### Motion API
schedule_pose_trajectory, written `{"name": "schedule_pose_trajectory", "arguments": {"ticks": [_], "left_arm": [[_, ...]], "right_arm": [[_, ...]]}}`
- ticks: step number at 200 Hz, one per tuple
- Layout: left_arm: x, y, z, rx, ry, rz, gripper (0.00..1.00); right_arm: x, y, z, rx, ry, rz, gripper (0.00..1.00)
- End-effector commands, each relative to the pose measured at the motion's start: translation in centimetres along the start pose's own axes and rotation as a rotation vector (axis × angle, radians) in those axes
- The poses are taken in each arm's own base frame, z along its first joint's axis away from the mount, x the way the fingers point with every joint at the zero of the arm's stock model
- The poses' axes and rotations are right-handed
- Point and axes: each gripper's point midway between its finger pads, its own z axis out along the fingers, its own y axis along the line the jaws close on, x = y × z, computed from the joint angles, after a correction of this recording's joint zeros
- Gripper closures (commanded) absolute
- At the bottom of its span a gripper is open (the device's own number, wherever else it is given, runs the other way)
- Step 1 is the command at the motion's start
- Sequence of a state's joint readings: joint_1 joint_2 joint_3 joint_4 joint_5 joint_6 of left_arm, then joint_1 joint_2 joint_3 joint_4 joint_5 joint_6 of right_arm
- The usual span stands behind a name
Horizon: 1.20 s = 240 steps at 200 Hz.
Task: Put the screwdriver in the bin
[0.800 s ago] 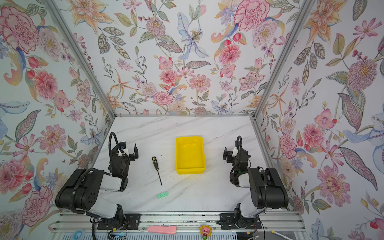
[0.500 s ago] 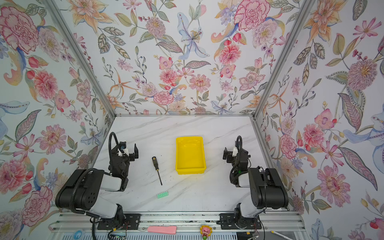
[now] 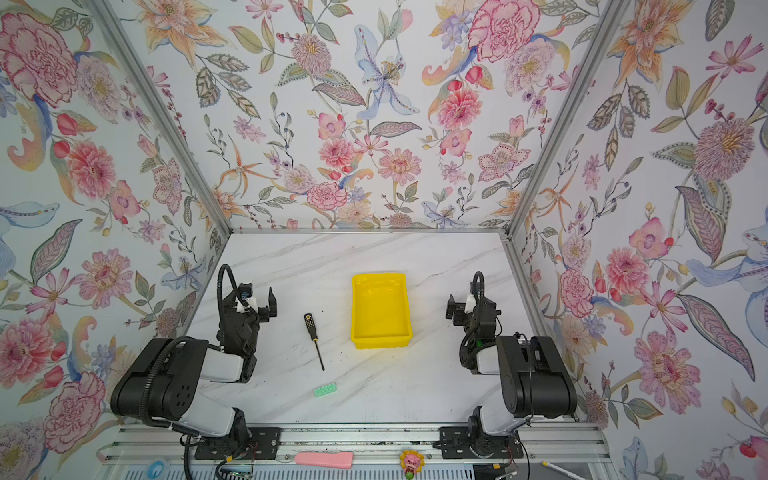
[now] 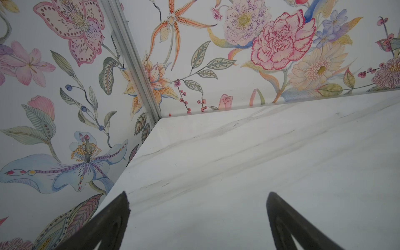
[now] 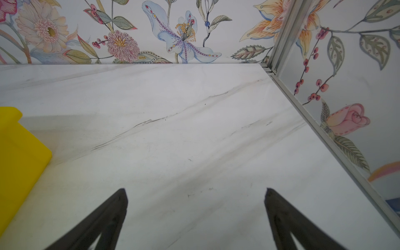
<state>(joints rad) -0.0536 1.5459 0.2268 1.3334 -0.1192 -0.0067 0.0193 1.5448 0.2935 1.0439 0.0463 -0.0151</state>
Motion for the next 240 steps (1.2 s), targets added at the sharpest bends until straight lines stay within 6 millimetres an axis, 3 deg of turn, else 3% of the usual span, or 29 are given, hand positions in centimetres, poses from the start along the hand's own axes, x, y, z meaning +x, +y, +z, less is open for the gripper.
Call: {"name": "schedule_pose_trajectory", "arguments": {"ticks": [1,39,62,85,112,133,154,192,211,240], "left_arm": [[-0.5,0.1,-0.2,-0.013,-0.026,-0.001,0.01],[-0.4,0.5,-0.1,-0.032,-0.017,-0.009,0.01],[-1.7,1.5,0.2,-0.075,0.035,-0.030,0.01],[-3.6,1.5,0.5,-0.079,0.124,-0.113,0.01],[-5.6,0.5,0.1,-0.118,0.311,-0.220,0.01],[-5.7,-2.0,-0.2,-0.094,0.501,-0.237,0.01],[-5.6,-6.0,-0.8,-0.005,0.587,-0.277,0.01],[-2.5,-12.4,-1.3,0.056,0.805,-0.292,0.01],[-0.9,-15.0,-1.0,0.071,0.868,-0.236,0.01],[1.6,-16.0,-0.7,0.051,0.957,-0.184,0.01]], "right_arm": [[-1.3,-0.2,0.1,0.012,-0.046,-0.009,0.01],[-1.6,-0.3,-0.1,0.030,-0.056,-0.011,0.01],[-3.2,-1.7,-0.7,0.118,-0.047,0.013,0.01],[-5.8,-1.1,-2.1,0.100,-0.070,0.008,0.01],[-8.4,-2.6,-3.8,0.198,-0.043,0.180,0.01],[-8.4,-2.8,-4.2,0.246,0.117,0.253,0.01],[-9.5,-0.5,-4.7,0.187,0.143,0.213,0.01],[-9.7,3.5,-4.7,0.117,0.249,0.179,0.01],[-10.3,8.5,-4.9,-0.105,0.188,0.167,0.01],[-10.1,15.2,-6.2,-0.384,0.174,0.103,0.01]]}}
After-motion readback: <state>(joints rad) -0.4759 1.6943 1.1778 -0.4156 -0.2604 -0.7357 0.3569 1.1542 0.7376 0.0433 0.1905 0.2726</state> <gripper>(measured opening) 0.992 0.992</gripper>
